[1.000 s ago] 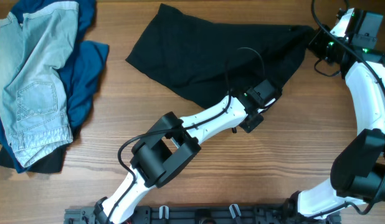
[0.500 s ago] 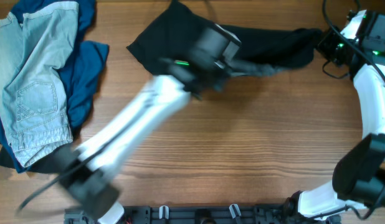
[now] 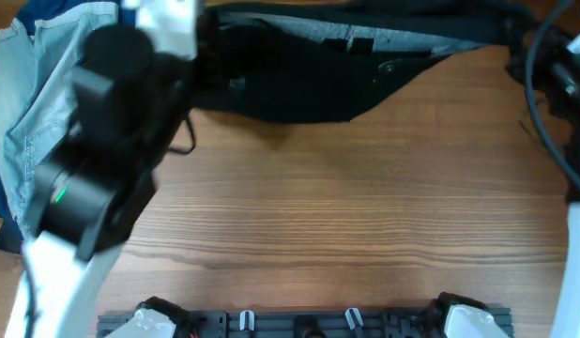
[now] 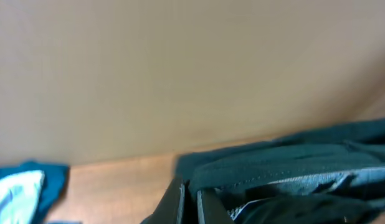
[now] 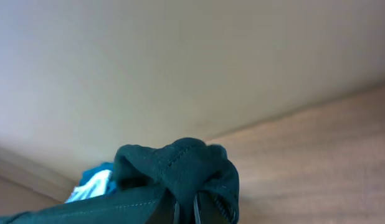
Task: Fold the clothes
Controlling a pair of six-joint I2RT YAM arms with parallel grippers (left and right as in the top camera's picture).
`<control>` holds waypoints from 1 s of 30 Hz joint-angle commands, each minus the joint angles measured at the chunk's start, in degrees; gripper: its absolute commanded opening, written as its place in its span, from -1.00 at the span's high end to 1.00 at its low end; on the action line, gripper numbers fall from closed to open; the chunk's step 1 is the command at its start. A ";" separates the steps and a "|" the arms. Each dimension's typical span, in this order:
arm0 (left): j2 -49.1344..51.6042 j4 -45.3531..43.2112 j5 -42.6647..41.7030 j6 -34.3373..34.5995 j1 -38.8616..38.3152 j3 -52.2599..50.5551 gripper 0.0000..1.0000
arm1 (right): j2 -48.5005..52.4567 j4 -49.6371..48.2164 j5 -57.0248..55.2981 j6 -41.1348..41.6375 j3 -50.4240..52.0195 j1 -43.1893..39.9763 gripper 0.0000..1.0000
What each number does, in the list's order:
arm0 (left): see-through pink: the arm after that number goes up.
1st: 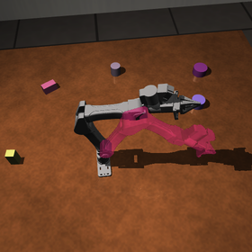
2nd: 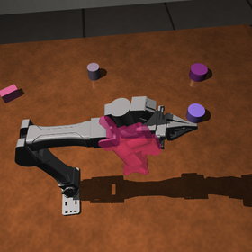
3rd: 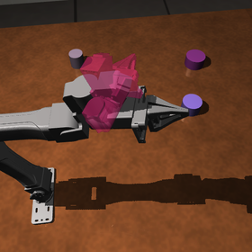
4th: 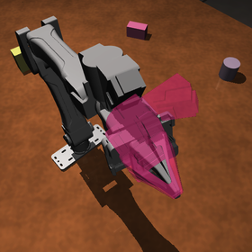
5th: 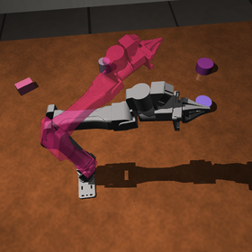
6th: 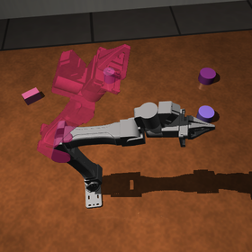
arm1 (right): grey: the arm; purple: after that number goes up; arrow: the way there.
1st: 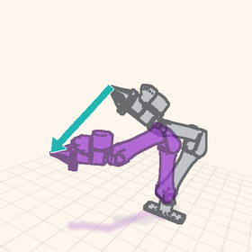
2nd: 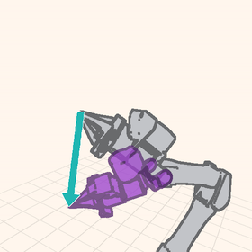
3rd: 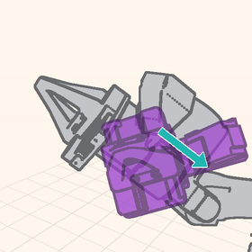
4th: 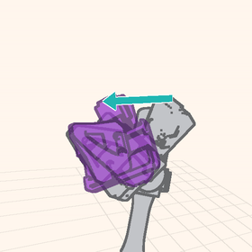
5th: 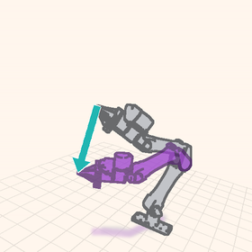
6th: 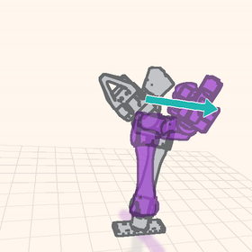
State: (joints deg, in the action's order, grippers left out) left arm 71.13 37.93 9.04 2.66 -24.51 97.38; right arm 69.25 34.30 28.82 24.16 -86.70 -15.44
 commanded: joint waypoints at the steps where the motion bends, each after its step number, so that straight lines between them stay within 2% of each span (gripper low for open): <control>1: -7.67 -1.81 8.39 0.52 2.58 0.79 0.92 | -6.58 3.80 -8.90 -3.21 -4.00 -2.21 0.92; 8: -15.76 -2.84 5.79 0.59 1.75 0.79 0.92 | -16.22 13.27 -27.91 -1.57 -7.98 -2.21 0.92; 14: -14.67 -2.56 9.03 -0.98 1.75 0.79 0.92 | -11.85 20.13 -26.12 -1.70 -7.91 -2.21 0.92; 19: -15.28 -1.20 12.74 -1.46 1.75 0.87 0.92 | -12.59 22.91 -25.42 -2.84 -8.68 -2.21 0.92; 25: -18.86 6.84 12.72 -1.70 1.75 0.90 0.92 | -16.83 29.99 -26.32 -4.76 -12.70 -2.21 0.92; 30: -22.75 10.62 12.66 0.83 1.75 0.90 0.92 | -19.45 35.69 -26.49 -6.21 -17.16 -2.21 0.92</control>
State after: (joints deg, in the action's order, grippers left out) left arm 54.02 48.71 4.67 1.41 -25.23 96.57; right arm 50.98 67.94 18.83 21.32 -100.90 -15.40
